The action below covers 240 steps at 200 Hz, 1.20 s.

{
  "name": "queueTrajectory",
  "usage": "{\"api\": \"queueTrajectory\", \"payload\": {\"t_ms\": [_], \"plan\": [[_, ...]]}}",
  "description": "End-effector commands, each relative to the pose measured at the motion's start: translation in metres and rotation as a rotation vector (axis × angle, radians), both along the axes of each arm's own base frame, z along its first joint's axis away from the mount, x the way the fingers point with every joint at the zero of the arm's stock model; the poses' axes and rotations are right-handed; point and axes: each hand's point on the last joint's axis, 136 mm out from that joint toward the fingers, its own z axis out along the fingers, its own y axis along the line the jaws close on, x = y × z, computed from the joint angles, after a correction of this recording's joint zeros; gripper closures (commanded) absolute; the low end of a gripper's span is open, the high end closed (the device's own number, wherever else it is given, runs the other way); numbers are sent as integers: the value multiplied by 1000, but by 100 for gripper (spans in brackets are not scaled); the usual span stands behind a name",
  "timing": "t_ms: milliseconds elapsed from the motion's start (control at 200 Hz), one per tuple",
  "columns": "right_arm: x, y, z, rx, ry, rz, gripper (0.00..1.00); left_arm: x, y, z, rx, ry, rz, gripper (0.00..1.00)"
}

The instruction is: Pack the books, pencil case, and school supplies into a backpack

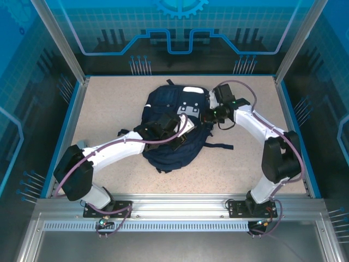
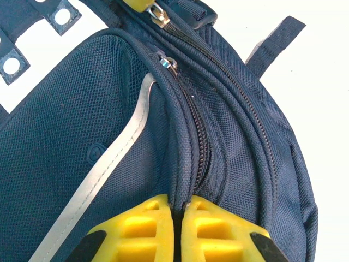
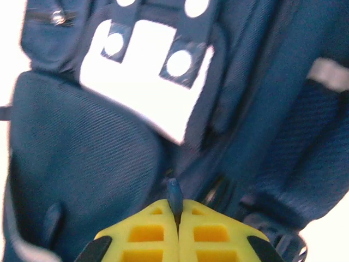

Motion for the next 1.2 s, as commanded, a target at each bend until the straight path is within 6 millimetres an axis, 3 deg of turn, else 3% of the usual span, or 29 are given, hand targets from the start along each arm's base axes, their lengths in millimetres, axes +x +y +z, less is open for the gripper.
{"api": "queueTrajectory", "payload": {"t_ms": [0,215,370,635,660,1036,1196], "plan": [[-23,33,27,196,-36,140,100,25,5,17,-79,-65,120,93],[-32,28,18,180,-38,151,100,25,11,21,-121,-60,138,93],[-48,41,26,296,-64,219,100,27,8,22,-142,-44,154,94],[-78,46,38,431,-111,263,100,47,5,28,-253,-10,236,96],[-84,46,30,439,-92,261,100,49,4,29,-267,-5,238,96],[-114,80,15,484,-101,344,100,60,-17,30,-368,57,224,97],[-114,71,8,436,-100,302,100,58,-14,30,-382,63,222,97]]}}
